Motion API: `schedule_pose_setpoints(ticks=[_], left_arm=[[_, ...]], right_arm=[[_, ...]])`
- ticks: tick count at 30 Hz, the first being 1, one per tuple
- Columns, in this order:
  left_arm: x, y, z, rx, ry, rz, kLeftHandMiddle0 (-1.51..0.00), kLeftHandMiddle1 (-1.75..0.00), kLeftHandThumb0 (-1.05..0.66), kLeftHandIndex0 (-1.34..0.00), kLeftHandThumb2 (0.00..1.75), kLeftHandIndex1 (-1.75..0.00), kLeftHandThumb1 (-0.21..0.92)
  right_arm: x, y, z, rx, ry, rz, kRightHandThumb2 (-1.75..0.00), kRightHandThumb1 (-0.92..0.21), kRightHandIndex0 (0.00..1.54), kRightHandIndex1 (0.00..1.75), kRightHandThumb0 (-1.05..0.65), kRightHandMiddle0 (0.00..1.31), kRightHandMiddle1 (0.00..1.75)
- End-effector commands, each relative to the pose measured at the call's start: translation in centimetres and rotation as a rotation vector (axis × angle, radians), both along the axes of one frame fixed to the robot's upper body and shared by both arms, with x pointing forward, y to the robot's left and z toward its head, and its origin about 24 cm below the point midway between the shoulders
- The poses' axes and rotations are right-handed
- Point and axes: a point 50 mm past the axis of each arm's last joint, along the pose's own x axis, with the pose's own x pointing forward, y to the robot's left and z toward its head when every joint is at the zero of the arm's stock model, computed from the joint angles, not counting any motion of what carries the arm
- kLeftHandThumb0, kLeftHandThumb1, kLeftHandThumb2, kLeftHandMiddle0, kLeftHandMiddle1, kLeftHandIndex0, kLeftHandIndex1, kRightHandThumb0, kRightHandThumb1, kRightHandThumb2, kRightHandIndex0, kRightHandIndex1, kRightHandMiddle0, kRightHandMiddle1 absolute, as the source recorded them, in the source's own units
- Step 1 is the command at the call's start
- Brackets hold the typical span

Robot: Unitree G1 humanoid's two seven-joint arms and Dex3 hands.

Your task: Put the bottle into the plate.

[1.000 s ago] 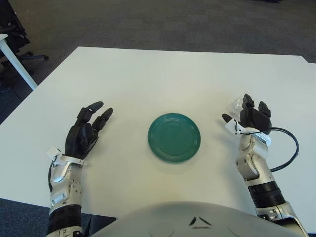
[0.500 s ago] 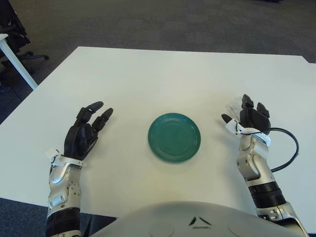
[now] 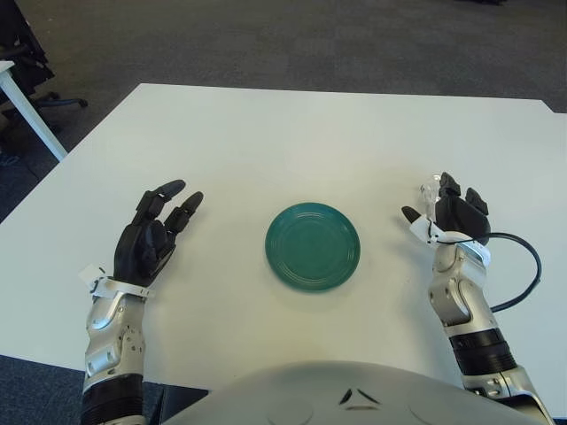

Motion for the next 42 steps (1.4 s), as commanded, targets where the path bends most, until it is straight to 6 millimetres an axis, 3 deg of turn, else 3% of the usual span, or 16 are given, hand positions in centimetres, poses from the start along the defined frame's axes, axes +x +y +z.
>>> schedule_pose_setpoints(ticks=[1, 42], left_arm=[[-0.16, 0.11, 0.17, -0.005, 0.006, 0.01, -0.41, -0.29, -0.61, -0.09, 0.48, -1.1, 0.92], [0.04, 0.6, 0.89, -0.005, 0.006, 0.012, -0.41, -0.29, -0.61, -0.09, 0.48, -1.1, 0.92]], right_arm=[[-0.97, 0.1, 0.12, 0.0, -0.002, -0.014, -0.67, -0.92, 0.06, 0.01, -1.05, 0.0, 0.21], [-1.58, 0.17, 0.84, 0.019, -0.148, -0.072, -0.57, -0.92, 0.27, 0.06, -1.05, 0.0, 0.47]])
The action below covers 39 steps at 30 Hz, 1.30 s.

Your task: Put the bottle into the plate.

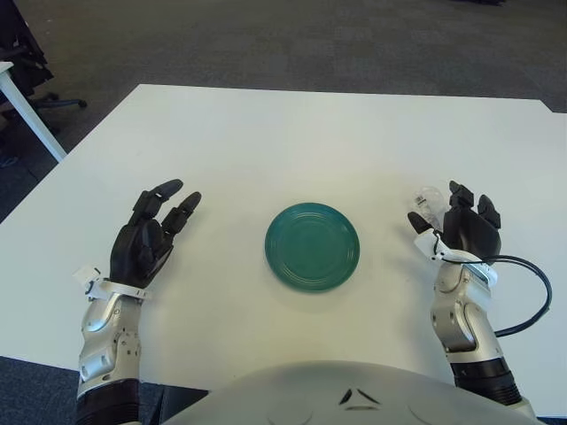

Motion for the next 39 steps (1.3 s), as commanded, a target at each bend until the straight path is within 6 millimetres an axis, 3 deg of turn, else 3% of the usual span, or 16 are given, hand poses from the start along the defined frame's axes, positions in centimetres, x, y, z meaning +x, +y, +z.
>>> schedule_pose_setpoints(ticks=[1, 18, 23, 39], left_arm=[[0.2, 0.4, 0.5, 0.006, -0.011, 0.003, -0.41, -0.29, -0.61, -0.09, 0.48, -1.1, 0.92], [0.4, 0.4, 0.7, 0.006, -0.012, 0.002, -0.41, -0.29, -0.61, -0.09, 0.48, -1.1, 0.92], [0.3, 0.3, 0.8, 0.006, -0.013, 0.002, -0.41, -0.29, -0.61, -0.09, 0.48, -1.1, 0.92], [-0.3, 0.3, 1.6, 0.008, -0.018, 0.002, -0.41, -0.29, -0.61, -0.09, 0.48, -1.1, 0.92]], right_arm=[[0.2, 0.0, 0.5, 0.005, -0.037, -0.007, -0.57, -0.92, 0.27, 0.07, -1.05, 0.0, 0.47], [0.4, -0.2, 0.8, 0.021, -0.109, -0.015, -0.42, -0.92, 0.39, 0.14, -1.05, 0.0, 0.85], [0.4, -0.2, 0.9, 0.025, -0.118, -0.015, -0.33, -0.92, 0.3, 0.46, -1.05, 0.0, 0.91], [0.0, -0.4, 1.1, 0.032, -0.11, -0.017, -0.26, -0.92, 0.24, 0.65, -1.0, 0.0, 1.0]])
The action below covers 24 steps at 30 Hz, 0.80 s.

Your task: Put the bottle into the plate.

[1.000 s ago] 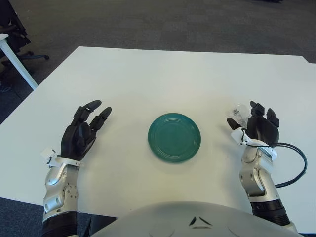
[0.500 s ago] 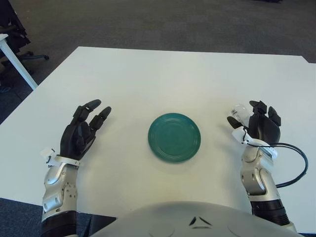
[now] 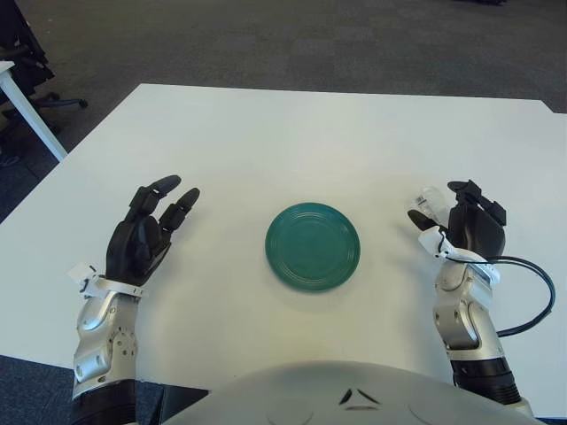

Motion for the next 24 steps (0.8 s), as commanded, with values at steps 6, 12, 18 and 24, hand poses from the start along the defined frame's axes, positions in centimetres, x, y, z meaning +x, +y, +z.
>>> schedule_pose_setpoints(ticks=[6, 12, 18, 24], left_arm=[[-0.46, 0.36, 0.67, 0.002, -0.001, 0.006, -0.41, -0.29, -0.61, -0.09, 0.48, -1.1, 0.92], [-0.63, 0.47, 0.98, 0.002, -0.002, 0.006, -0.41, -0.29, -0.61, -0.09, 0.48, -1.1, 0.92], [-0.68, 0.6, 1.18, 0.002, -0.001, 0.006, -0.41, -0.29, -0.61, -0.09, 0.48, -1.1, 0.92], [-0.67, 0.74, 1.33, 0.002, -0.001, 0.007, -0.41, -0.29, -0.61, -0.09, 0.48, -1.1, 0.92]], right_arm=[[-0.14, 0.25, 0.64, 0.009, -0.02, 0.0, -0.23, -0.92, 0.24, 0.75, -0.96, 0.0, 1.14], [-0.22, 0.5, 0.94, 0.033, -0.045, -0.002, -0.16, -0.91, 0.25, 1.01, -0.86, 0.0, 1.45], [-0.14, 0.78, 1.09, 0.048, -0.073, -0.021, -0.15, -0.84, 0.47, 1.65, -0.71, 0.11, 1.72], [-0.03, 1.06, 1.18, 0.05, -0.099, -0.027, -0.23, -0.75, 0.66, 1.73, -0.61, 0.32, 1.74]])
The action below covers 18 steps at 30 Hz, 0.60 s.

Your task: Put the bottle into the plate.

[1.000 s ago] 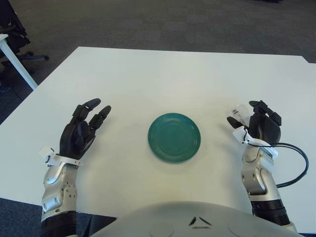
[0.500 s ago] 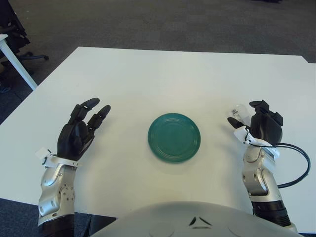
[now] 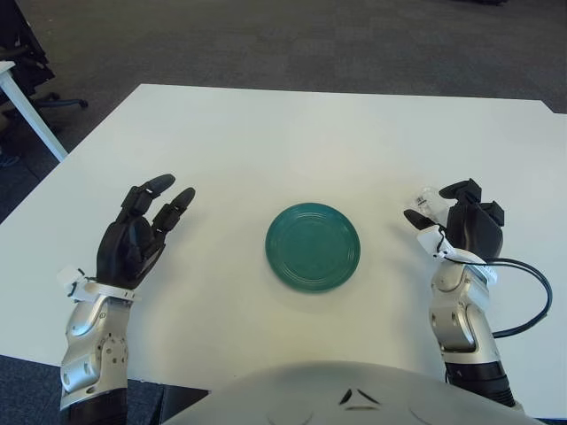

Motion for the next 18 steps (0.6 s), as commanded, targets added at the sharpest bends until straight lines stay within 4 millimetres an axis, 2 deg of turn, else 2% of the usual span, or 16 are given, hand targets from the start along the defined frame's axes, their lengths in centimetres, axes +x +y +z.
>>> schedule_pose_setpoints(ticks=[1, 5, 9, 12, 18], left_arm=[[-0.08, 0.39, 0.31, 0.002, -0.001, 0.005, -0.41, -0.29, -0.61, -0.09, 0.48, -1.1, 0.92], [-0.04, 0.43, 0.38, 0.002, -0.001, 0.005, -0.41, -0.29, -0.61, -0.09, 0.48, -1.1, 0.92], [-0.01, 0.45, 0.42, 0.001, 0.0, 0.005, -0.41, -0.29, -0.61, -0.09, 0.48, -1.1, 0.92], [0.03, 0.46, 0.46, 0.001, 0.0, 0.005, -0.41, -0.29, -0.61, -0.09, 0.48, -1.1, 0.92], [0.06, 0.44, 0.46, 0.001, 0.0, 0.004, -0.41, -0.29, -0.61, -0.09, 0.48, -1.1, 0.92]], right_arm=[[0.24, 0.15, 0.61, -0.008, -0.045, -0.009, -0.33, -0.68, 0.7, 1.74, -0.58, 0.41, 1.74], [0.34, 0.24, 0.69, -0.018, -0.055, -0.008, -0.64, -0.51, 0.81, 1.74, -0.48, 0.58, 1.75], [0.41, 0.3, 0.81, -0.037, -0.07, -0.006, -0.85, -0.41, 0.85, 1.75, -0.39, 0.64, 1.75], [0.48, 0.37, 0.96, -0.06, -0.09, -0.004, -1.11, -0.33, 0.97, 1.75, -0.24, 0.79, 1.75], [0.56, 0.82, 1.49, -0.046, -0.137, 0.007, -1.25, -0.28, 1.1, 1.75, -0.17, 0.91, 1.75]])
